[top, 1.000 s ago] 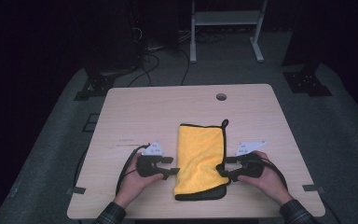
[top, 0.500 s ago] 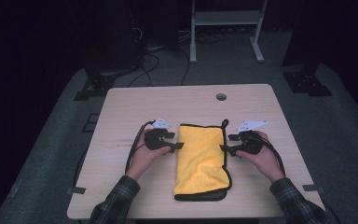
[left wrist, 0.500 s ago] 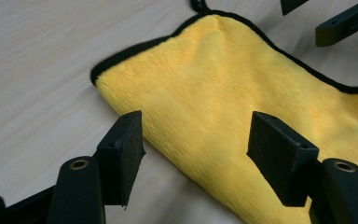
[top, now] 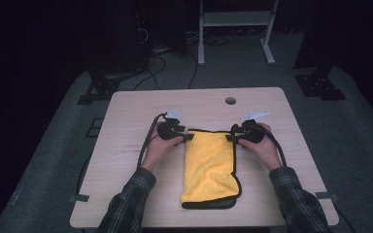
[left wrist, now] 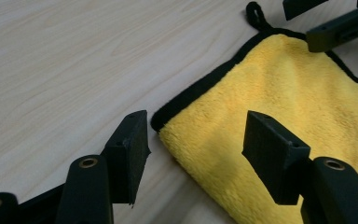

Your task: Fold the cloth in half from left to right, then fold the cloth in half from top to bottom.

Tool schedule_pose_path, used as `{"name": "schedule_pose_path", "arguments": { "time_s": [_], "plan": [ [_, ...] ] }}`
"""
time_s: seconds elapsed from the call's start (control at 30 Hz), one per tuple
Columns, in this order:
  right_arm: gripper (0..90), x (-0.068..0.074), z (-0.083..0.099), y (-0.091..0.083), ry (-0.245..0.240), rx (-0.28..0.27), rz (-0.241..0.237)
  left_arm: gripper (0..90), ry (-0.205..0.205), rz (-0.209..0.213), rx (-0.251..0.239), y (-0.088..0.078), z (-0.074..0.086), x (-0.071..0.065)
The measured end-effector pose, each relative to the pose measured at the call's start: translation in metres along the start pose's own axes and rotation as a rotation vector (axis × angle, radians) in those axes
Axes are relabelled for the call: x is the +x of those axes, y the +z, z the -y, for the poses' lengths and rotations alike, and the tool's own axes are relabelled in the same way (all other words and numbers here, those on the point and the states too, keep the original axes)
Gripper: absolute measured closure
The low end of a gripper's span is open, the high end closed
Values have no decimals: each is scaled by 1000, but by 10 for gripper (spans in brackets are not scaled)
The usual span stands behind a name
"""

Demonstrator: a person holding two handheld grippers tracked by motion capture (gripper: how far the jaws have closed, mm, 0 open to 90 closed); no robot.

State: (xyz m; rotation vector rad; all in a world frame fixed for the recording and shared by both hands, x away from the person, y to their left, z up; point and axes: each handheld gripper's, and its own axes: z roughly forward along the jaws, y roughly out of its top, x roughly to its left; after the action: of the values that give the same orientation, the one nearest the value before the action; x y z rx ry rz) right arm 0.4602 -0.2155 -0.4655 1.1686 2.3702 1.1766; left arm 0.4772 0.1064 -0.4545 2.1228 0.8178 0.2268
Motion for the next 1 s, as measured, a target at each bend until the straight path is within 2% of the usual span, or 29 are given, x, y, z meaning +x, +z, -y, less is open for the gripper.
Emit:
{"name": "schedule_pose_path", "arguments": {
  "time_s": [0.17, 0.3, 0.37, 0.43, 0.53, 0.57, 0.6, 0.67, 0.73, 0.83, 0.87, 1.0],
  "plan": [
    [385, -12, -4, 12, 23, 20, 0, 445, -3, 2, 28, 10, 4, 7],
    [407, -14, -2, 18, 3, 40, -3, 500, 11, 5, 58, 18, 7, 8],
    [441, -15, -2, 18, -3, 37, -2, 572, 18, 10, 47, 19, 8, 8],
    [565, -13, 0, 18, -33, 23, -8, 658, 24, 21, 52, 20, 7, 7],
    [698, -8, 2, 20, -48, 13, -35, 784, 29, 37, 61, 19, 7, 6],
    [698, -8, 2, 20, -48, 13, -35, 806, 29, 37, 61, 19, 7, 6],
    [761, -7, 2, 21, -44, 13, -53, 817, 16, 37, 53, 19, 8, 5],
    [784, -7, 1, 21, -32, 19, -55, 831, 10, 40, 47, 18, 8, 6],
    [788, -6, -1, 21, -32, 26, -45, 836, -4, 43, 29, 15, 8, 7],
    [790, -5, -4, 21, -33, 28, -28, 838, -1, 39, 7, 10, 5, 8],
    [790, -5, -10, 19, -30, 8, -19, 838, -8, 28, -24, 4, 0, 8],
    [791, -4, -30, 9, -33, -45, -3, 837, 4, 5, -83, -12, -13, 9]
  ]
}}
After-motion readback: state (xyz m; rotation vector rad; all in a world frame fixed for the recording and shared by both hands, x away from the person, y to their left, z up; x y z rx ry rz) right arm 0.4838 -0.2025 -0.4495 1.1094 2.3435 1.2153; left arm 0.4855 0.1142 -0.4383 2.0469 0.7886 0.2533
